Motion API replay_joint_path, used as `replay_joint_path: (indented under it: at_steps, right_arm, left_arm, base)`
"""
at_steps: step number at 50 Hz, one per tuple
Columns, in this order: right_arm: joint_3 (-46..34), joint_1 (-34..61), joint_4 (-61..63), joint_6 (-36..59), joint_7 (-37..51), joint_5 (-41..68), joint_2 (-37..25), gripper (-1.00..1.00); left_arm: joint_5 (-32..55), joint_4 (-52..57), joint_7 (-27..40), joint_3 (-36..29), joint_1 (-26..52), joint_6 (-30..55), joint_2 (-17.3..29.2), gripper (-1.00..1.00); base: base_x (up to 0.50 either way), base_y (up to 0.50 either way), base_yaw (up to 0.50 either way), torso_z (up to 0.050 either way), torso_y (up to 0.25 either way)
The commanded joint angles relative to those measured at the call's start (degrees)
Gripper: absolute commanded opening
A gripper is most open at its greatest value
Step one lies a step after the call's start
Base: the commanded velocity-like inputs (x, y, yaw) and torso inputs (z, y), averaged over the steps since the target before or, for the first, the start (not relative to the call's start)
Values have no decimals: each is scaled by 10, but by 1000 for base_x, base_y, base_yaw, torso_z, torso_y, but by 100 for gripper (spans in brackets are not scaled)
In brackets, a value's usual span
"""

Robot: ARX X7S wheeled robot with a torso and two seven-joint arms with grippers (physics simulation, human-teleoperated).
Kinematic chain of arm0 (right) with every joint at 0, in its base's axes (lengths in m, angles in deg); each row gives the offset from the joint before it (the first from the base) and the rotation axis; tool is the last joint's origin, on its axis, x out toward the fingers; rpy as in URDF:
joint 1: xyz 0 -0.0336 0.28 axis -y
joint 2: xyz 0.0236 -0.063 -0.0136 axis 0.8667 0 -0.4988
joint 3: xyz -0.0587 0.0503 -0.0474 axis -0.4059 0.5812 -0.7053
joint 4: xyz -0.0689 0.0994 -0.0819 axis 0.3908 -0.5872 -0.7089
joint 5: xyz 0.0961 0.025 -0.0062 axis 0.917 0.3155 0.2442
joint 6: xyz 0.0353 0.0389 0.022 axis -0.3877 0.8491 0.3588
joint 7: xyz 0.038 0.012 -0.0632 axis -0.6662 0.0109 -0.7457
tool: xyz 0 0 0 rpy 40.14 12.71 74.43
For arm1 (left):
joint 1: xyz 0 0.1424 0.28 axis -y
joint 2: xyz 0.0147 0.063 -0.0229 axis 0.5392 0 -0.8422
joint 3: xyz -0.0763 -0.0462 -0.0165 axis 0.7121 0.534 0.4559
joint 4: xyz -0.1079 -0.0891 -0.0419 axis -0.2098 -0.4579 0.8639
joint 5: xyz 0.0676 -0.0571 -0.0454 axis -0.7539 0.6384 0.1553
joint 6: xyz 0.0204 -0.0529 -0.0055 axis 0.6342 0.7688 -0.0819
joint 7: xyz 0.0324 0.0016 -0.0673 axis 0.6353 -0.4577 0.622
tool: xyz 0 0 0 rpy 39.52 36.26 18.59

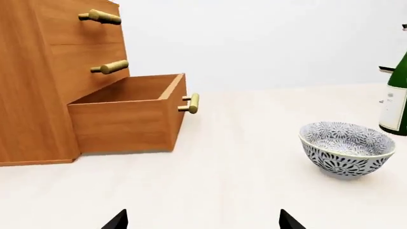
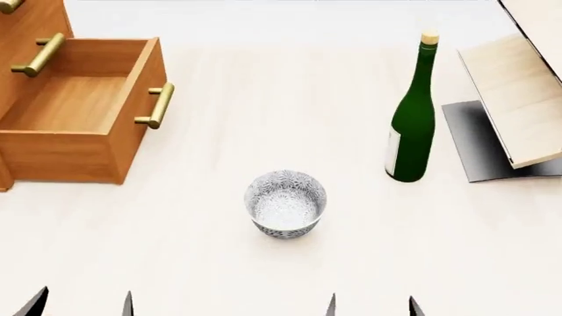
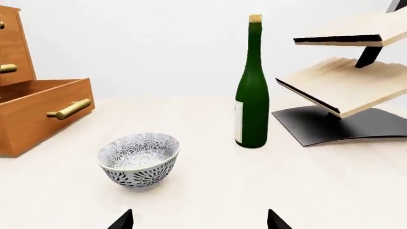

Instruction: Put the bowl on top of the cabinet.

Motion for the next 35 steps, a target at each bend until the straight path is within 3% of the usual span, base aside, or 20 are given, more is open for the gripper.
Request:
replay_joint_path:
  at_steps: [1, 10, 13, 35]
  right_arm:
    - [61, -79, 242, 31, 10, 40, -17, 100]
    - [81, -122, 329, 21, 19, 47, -36, 100]
    - [79, -130, 337, 11, 18, 38, -40, 100]
    - [82, -148, 360, -9, 26, 40, -52, 100]
  left_arm:
    - [26, 176, -20, 15, -32, 88, 15, 100]
    - [47, 287, -18, 28, -64, 98, 30, 100]
    - [29, 291, -8, 30, -65, 71, 32, 100]
    - [66, 317, -3, 44, -66, 94, 45, 100]
  base:
    - [500, 0, 0, 0, 0]
    - [500, 0, 0, 0, 0]
    - [500, 0, 0, 0, 0]
    - [500, 0, 0, 0, 0]
